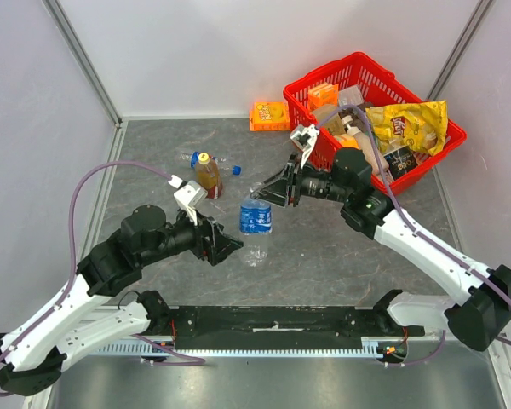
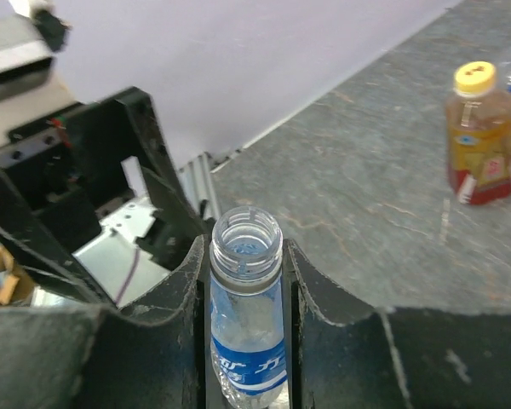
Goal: Unscrew the bottle caps
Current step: Place the plastic bottle at the center of the board.
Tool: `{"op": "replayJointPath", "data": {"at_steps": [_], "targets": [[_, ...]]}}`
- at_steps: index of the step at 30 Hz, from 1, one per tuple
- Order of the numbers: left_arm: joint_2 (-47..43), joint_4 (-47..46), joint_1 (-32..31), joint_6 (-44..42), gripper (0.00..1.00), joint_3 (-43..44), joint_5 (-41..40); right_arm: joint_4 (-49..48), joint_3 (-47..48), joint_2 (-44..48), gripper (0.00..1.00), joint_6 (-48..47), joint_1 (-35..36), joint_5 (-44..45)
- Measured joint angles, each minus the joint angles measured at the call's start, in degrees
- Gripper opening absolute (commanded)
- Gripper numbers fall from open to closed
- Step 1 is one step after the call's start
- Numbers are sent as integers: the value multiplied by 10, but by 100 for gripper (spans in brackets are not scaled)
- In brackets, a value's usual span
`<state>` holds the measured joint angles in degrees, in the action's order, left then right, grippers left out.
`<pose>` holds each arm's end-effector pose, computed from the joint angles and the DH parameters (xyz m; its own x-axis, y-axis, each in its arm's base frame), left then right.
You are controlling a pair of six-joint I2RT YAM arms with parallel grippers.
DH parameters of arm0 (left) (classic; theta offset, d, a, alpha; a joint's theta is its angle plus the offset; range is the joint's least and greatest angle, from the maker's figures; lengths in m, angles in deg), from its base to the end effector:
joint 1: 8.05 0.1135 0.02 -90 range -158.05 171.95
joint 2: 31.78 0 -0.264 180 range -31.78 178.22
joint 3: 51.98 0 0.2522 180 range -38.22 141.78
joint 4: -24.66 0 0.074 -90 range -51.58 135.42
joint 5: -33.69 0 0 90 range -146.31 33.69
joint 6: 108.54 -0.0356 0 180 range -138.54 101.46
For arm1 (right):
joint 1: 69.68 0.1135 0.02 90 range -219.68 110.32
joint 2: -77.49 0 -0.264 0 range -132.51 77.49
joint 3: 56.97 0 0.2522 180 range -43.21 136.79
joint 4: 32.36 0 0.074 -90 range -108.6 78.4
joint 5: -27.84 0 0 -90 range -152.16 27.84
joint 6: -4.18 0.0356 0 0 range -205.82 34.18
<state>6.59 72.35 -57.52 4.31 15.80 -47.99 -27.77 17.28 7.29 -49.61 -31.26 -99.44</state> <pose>0.0847 -0.1070 0.3670 -0.5146 0.0106 -0.8574 0.6962 0.5889 -0.4105 0.2095 0.1937 0.3787 -0.5784 0.1412 -0.8034 -0.7775 0.2028 0.5953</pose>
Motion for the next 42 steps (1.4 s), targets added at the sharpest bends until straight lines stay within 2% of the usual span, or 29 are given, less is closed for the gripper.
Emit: {"op": "replayJointPath", "data": {"at_steps": [8, 16, 28, 35, 42], "targets": [[-17, 0, 0, 0, 84, -10, -27, 78, -33, 42, 0, -110, 0, 119], [-14, -3, 0, 0, 84, -25, -27, 61, -128, 92, 0, -212, 0, 243], [-11, -12, 0, 0, 83, -39, -21, -142, -297, 123, 0, -302, 0, 335], [-8, -14, 0, 0, 82, -50, -17, -230, -308, 114, 1, -338, 0, 352], [-3, -14, 0, 0, 82, -55, -15, -276, -310, 71, 3, -346, 0, 357]]}}
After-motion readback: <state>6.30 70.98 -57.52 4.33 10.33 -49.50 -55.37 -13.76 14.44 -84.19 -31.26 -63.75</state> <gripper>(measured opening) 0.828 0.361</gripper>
